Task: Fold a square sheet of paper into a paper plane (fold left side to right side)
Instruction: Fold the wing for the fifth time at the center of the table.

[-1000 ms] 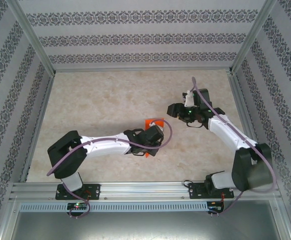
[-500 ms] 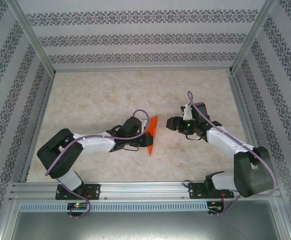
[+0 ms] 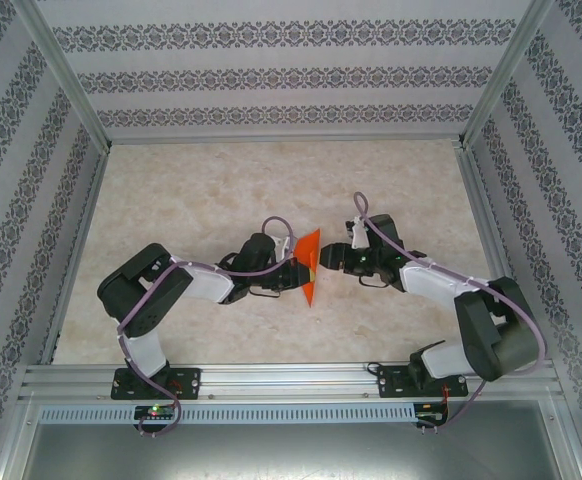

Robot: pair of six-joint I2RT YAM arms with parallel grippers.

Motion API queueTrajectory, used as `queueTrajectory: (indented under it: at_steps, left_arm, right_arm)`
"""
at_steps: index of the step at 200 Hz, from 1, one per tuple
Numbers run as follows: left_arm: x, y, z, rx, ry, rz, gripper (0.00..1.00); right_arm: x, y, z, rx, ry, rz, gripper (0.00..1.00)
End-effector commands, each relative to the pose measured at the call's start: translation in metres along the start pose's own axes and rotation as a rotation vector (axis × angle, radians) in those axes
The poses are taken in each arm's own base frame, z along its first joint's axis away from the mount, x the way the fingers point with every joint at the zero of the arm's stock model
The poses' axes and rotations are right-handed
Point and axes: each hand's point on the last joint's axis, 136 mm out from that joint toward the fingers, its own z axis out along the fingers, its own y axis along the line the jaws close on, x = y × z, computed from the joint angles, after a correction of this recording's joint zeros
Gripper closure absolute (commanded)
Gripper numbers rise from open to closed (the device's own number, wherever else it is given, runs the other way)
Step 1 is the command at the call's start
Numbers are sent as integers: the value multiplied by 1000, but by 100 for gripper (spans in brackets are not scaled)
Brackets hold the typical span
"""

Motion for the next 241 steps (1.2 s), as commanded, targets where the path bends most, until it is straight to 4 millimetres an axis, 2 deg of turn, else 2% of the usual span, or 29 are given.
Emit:
queueTrajectory:
  at_steps: [1, 43, 150, 241]
  left_arm:
    - [-10, -7, -5, 68, -34, -15, 98]
    - [-13, 2, -12, 66, -50, -33, 98]
    - [-13, 27, -21, 45, -65, -72, 98]
    - [-13, 31, -24, 39, -69, -73, 96]
  right_arm:
    - [-2, 0, 8, 3, -14, -5, 40]
    - [-1, 4, 22, -9, -2, 9, 45]
    - [-9, 13, 45, -25, -10, 52, 48]
    - [-12, 9, 66, 21, 10, 87, 51]
